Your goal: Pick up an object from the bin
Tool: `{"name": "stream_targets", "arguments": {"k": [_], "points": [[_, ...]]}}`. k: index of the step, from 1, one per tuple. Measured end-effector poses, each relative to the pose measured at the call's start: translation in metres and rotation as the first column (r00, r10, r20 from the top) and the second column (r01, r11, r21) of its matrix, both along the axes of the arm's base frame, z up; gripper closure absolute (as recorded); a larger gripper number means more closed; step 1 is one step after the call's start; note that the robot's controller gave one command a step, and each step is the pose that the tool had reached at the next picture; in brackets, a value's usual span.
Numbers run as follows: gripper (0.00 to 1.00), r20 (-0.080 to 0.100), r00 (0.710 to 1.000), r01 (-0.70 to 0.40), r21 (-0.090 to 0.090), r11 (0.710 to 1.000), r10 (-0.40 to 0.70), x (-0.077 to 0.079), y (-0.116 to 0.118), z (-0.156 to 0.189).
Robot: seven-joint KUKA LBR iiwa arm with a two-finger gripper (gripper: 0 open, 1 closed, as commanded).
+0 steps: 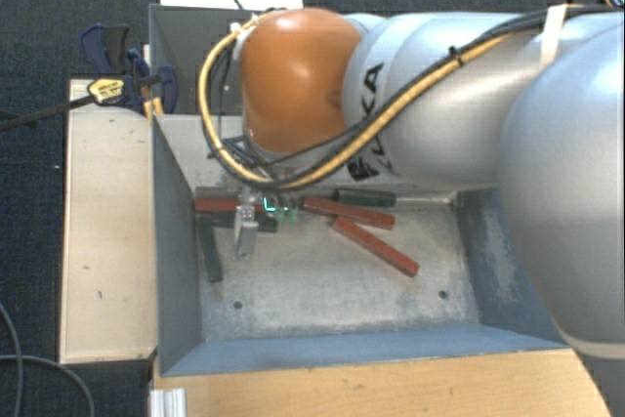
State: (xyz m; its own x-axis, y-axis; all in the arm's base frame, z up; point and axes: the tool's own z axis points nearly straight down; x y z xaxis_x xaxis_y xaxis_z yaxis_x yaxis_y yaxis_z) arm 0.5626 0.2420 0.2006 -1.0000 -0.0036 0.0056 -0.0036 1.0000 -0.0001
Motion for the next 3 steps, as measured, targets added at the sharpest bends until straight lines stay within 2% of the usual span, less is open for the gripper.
{"name": "stream_targets", "arguments": {"k": [1, 2, 3], "points": [[0.00, 0.002, 0.956, -0.294, 0.000, 0.956, 0.294, 0.023, -0.016, -0.102], [0.00, 0.003, 0.935, -0.355, -0.003, 0.935, 0.355, 0.019, -0.113, -0.131], [0.00, 0.003, 0.835, -0.550, -0.001, 0.835, 0.550, 0.003, -0.194, -0.127]]}}
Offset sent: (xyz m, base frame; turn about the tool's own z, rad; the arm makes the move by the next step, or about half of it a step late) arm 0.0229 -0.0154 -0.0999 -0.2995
